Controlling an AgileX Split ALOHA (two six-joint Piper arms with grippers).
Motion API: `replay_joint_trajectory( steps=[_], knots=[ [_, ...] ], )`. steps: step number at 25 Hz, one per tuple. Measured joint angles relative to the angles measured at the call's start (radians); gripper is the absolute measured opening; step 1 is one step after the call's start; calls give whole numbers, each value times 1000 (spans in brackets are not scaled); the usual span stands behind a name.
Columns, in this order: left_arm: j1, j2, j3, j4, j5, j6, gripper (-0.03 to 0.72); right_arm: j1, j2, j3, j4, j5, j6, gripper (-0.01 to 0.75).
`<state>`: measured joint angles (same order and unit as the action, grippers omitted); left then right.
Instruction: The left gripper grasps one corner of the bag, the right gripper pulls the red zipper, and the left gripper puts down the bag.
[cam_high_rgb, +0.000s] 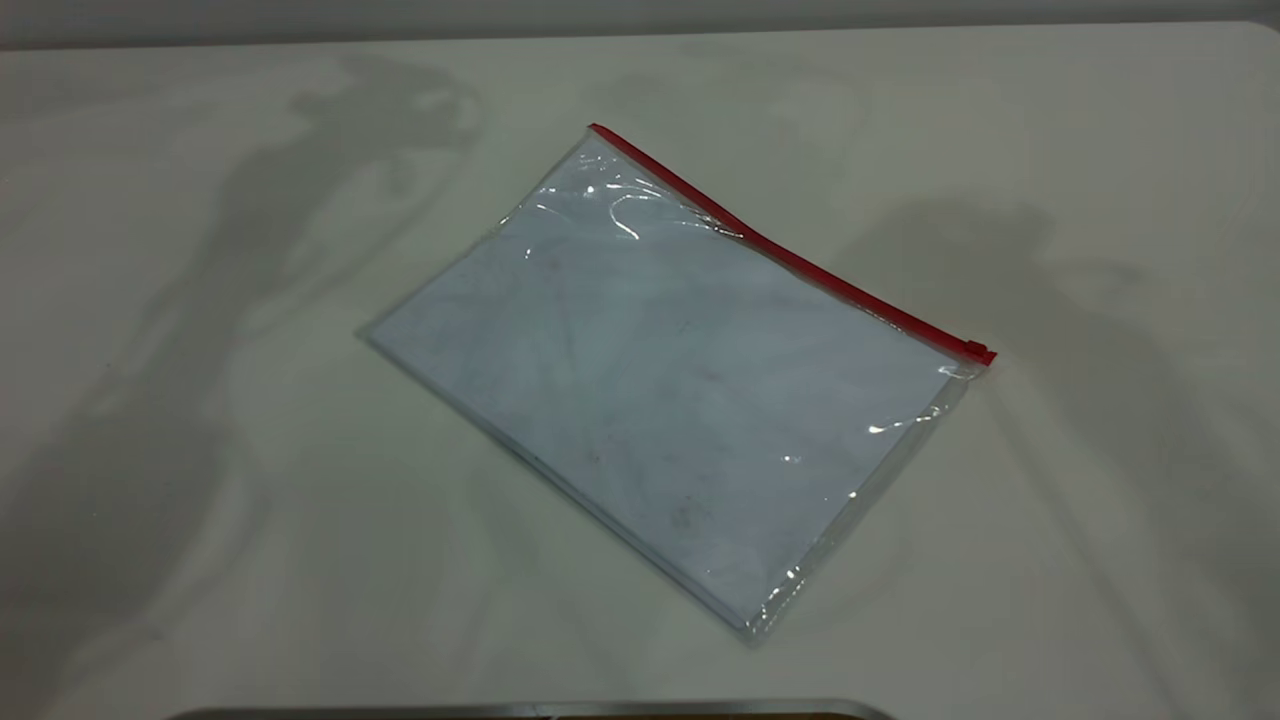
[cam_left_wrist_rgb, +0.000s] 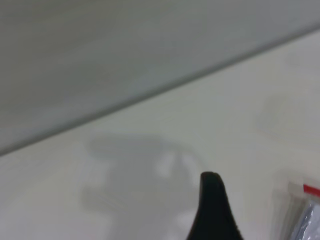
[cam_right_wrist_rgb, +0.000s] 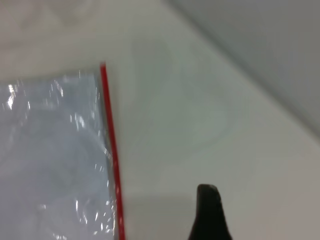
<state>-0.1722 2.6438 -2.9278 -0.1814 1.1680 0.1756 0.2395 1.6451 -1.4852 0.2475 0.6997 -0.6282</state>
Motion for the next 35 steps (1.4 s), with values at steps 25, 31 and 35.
replay_joint_trajectory(
  steps=[25, 31, 35],
  knots=[
    [0, -567, 617, 175, 0, -12, 590, 0, -489, 3, 0, 305, 154, 585],
    [0, -872, 829, 191, 0, -16, 590, 0, -563, 4, 0, 354, 181, 585],
    [0, -1057, 975, 192, 0, -22, 590, 0, -677, 4, 0, 398, 191, 585]
  ],
)
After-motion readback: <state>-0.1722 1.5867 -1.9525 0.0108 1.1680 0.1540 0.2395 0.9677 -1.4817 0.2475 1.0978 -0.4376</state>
